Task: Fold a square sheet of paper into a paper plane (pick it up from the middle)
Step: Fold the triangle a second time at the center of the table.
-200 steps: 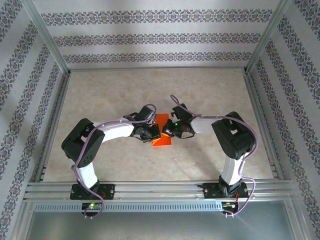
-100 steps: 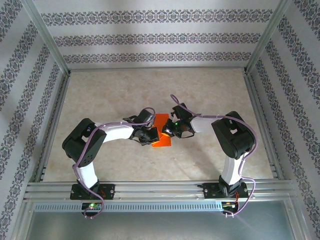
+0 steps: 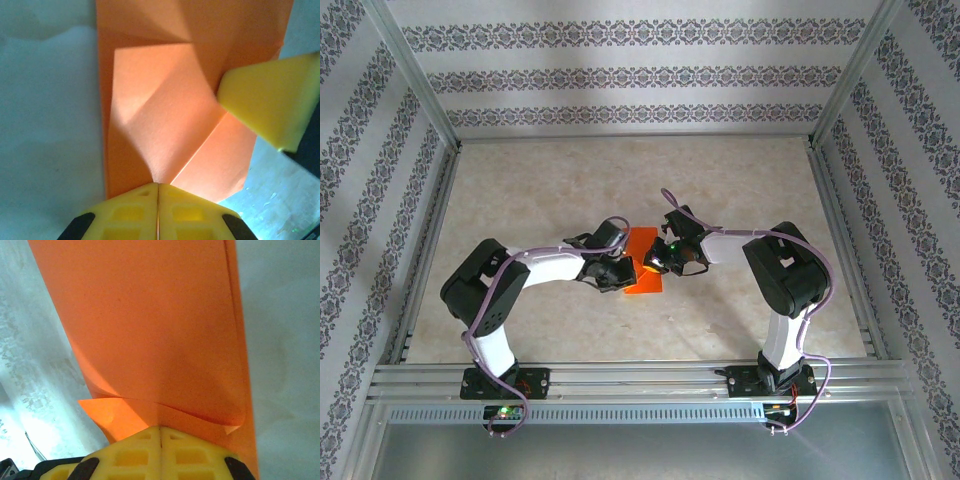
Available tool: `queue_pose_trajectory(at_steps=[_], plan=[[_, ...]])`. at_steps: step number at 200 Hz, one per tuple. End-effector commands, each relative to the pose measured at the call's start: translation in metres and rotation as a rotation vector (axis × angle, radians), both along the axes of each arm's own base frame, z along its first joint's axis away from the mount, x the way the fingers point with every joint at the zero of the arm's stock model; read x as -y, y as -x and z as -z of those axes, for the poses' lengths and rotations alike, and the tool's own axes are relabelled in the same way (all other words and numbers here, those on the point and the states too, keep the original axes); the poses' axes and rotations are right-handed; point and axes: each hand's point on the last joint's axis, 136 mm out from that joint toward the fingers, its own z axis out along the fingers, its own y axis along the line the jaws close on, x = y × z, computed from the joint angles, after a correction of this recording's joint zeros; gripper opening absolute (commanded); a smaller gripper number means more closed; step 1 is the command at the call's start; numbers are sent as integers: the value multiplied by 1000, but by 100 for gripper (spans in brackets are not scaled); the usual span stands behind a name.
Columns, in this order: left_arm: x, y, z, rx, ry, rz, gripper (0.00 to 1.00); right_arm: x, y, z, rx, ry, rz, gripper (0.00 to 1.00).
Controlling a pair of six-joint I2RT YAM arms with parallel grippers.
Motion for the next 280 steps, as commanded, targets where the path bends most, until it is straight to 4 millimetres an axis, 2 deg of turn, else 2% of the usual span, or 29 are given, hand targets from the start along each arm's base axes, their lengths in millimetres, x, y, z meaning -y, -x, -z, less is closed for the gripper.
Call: queue_pose_trajectory(at_steps=[1, 35, 58, 71, 100, 118, 151, 207, 224, 254, 280], plan=[[-26, 41, 19, -105, -104, 64, 7, 46, 37, 62, -183, 233, 45, 0], [-37, 57, 18, -129, -118, 87, 7, 46, 37, 62, -185, 235, 46, 0], [-43, 60, 8, -107, -140, 110, 7, 46, 37, 62, -186, 234, 44, 0], [-41, 53, -3, -69, -136, 117, 7, 46, 37, 62, -185, 234, 45, 0], [-17, 24, -35, 52, -35, 104, 7, 45, 36, 61, -183, 233, 45, 0], [-6, 8, -43, 103, -1, 78, 7, 45, 36, 62, -183, 232, 43, 0], [6, -7, -29, 78, 10, 42, 6, 43, 36, 61, -186, 226, 41, 0], [-10, 8, 4, -16, -70, 17, 1, 37, 28, 50, -134, 199, 26, 0], [-16, 13, 12, -34, -94, 11, 0, 33, 20, 38, -78, 181, 18, 0], [-21, 20, 23, -54, -103, 4, 0, 16, 0, -1, 73, 98, -24, 0], [-21, 22, 27, -61, -92, -2, 0, -1, 6, -20, 134, 61, -89, 0]])
